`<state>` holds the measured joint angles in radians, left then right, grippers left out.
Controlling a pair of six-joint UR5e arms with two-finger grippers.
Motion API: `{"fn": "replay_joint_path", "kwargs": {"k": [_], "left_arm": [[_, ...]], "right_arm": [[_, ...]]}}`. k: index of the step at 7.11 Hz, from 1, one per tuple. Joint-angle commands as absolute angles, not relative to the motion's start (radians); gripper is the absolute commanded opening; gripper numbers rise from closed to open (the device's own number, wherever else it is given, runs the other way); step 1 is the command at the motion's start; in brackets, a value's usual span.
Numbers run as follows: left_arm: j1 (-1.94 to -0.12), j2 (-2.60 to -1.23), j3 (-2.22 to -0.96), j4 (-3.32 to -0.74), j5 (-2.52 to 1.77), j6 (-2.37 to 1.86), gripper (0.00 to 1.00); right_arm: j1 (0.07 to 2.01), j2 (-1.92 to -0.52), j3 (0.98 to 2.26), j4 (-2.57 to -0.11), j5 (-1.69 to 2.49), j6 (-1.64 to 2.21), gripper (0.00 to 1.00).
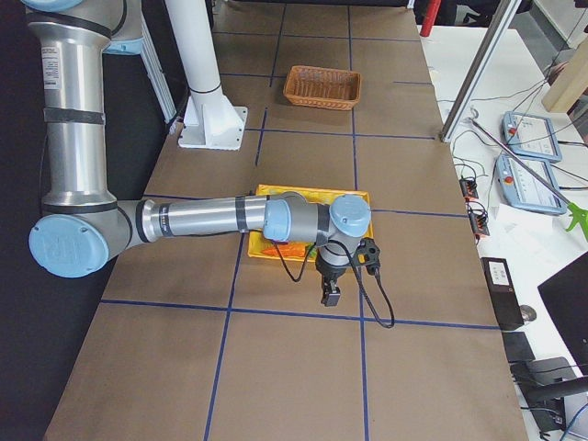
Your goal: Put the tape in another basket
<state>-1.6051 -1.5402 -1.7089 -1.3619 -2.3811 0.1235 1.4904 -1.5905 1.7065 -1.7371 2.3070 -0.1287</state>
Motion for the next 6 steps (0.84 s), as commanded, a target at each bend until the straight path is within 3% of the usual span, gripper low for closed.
{"fn": "replay_joint_path", "kwargs": {"k": [1,6], "left_arm": [[-1.605,-1.539,-1.717,-1.362,-2.382,0.115,1.0],[-1.606,-1.536,-1.719,-1.379,-2.398,0.121,1.0]], "right_arm": [[1.491,-1.591,1.709,-1.736,2.31,-0.13,1.0],[1.489,-1.591,1.709,-1.736,2.399,-0.132,1.0]]}}
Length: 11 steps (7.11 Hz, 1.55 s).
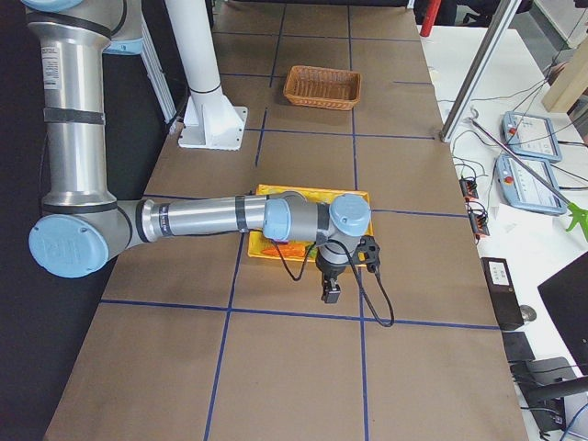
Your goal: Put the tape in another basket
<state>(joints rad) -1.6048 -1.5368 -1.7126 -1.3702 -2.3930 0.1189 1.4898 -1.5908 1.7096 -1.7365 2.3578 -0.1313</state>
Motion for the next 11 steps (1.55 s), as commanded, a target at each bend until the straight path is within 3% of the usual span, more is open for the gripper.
{"fn": "replay_joint_path", "kwargs": {"k": [1,5,11], "left_arm": [[-1.605,-1.529,-1.703,-1.381,-2.452,0.123,1.0],[-1.605,-1.529,-1.698,-1.433,-2.459,0.123,1.0],[-1.605,-1.531,-1.698,-1.431,-2.461,0.118,1.0]], "right_arm": [[1.47,-1.589,1.707,-1.72,2.452,-0.133,1.0],[1.283,-1.557,1.689,-1.277,2.451,0.356,0.99],[1.123,-1.493,1.583,-1.224,2.329,0.433,0.94]]}}
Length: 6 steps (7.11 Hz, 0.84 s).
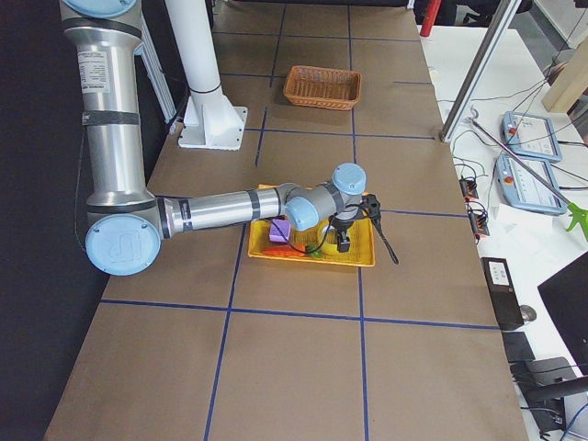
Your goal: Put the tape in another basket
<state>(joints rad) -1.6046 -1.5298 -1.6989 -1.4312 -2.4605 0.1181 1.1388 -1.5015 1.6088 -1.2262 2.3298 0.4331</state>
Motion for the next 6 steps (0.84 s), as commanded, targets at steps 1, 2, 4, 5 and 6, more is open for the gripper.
{"fn": "replay_joint_path", "kwargs": {"k": [1,2,4,5,6], "left_arm": [[-1.605,-1.531,-1.7,-1.431,-2.461,0.118,1.0],[-1.605,-1.531,-1.7,-1.431,-2.462,0.118,1.0],[-1.605,-1.531,-1.695,-1.431,-2.517,0.117,1.0],[-1.605,-1.531,-1.697,-1.431,-2.517,0.115,1.0],[-1.605,-1.532,-1.698,-1.431,-2.519,0.115,1.0]], "right_arm": [[1.115,-1.473,1.563,-1.223,2.329,0.431,0.91],[1.112,-1.468,1.559,-1.224,2.329,0.431,0.83],[1.108,-1.463,1.539,-1.224,2.318,0.428,0.81],[1.103,-1.463,1.533,-1.224,2.316,0.428,0.77],[1.097,-1.463,1.526,-1.224,2.316,0.428,0.74]]}}
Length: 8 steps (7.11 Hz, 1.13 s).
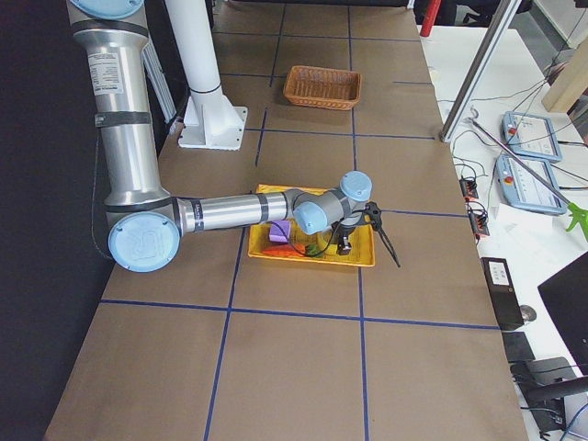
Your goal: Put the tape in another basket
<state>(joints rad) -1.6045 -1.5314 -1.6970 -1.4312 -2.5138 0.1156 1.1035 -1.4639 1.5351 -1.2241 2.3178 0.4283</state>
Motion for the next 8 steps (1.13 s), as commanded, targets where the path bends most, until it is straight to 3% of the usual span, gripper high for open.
{"fn": "replay_joint_path", "kwargs": {"k": [1,3,5,8], "left_arm": [[-1.605,-1.534,-1.697,-1.431,-2.522,0.115,1.0],[-1.605,-1.534,-1.703,-1.431,-2.522,0.115,1.0],[-1.605,-1.537,-1.709,-1.43,-2.522,0.114,1.0],[-1.602,-1.555,-1.774,-1.433,-2.56,-0.059,1.0]], "right_arm": [[1.092,-1.463,1.525,-1.224,2.316,0.428,0.74],[1.08,-1.463,1.523,-1.224,2.297,0.428,0.34],[1.08,-1.463,1.525,-1.223,2.293,0.42,0.02],[1.094,-1.399,1.607,-1.226,2.328,0.461,0.0]]}}
